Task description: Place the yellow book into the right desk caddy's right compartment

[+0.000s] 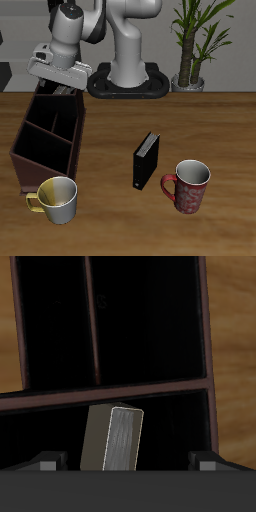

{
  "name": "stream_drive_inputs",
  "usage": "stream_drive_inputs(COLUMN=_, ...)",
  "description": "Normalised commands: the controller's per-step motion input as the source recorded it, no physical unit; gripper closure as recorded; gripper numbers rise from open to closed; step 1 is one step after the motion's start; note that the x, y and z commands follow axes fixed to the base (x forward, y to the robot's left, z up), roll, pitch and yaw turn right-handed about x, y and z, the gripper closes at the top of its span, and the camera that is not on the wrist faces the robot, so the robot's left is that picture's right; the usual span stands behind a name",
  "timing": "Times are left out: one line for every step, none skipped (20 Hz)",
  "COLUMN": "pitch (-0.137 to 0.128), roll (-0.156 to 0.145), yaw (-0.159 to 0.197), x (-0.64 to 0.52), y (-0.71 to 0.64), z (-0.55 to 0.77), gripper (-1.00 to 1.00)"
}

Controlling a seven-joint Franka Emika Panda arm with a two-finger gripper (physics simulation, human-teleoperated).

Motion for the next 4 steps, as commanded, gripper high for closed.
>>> stream_drive_inputs(pitch=-0.039, roll=-0.040, yaw=0.019, x=0.03, y=-0.07, z=0.16, gripper=-1.00)
stream_drive_inputs(pitch=0.000, roll=0.000, yaw=0.000, x=0.07, y=-0.01, z=-0.01, gripper=-1.00)
stream_drive_inputs(pitch=-0.009, roll=0.005, yaw=-0.018, x=0.00, y=-0.01, z=0.23, gripper=-1.00)
stream_drive_inputs(pitch=-0.025, roll=-0.020, yaw=-0.004, x=-0.02, y=0.00, z=0.23, gripper=-1.00)
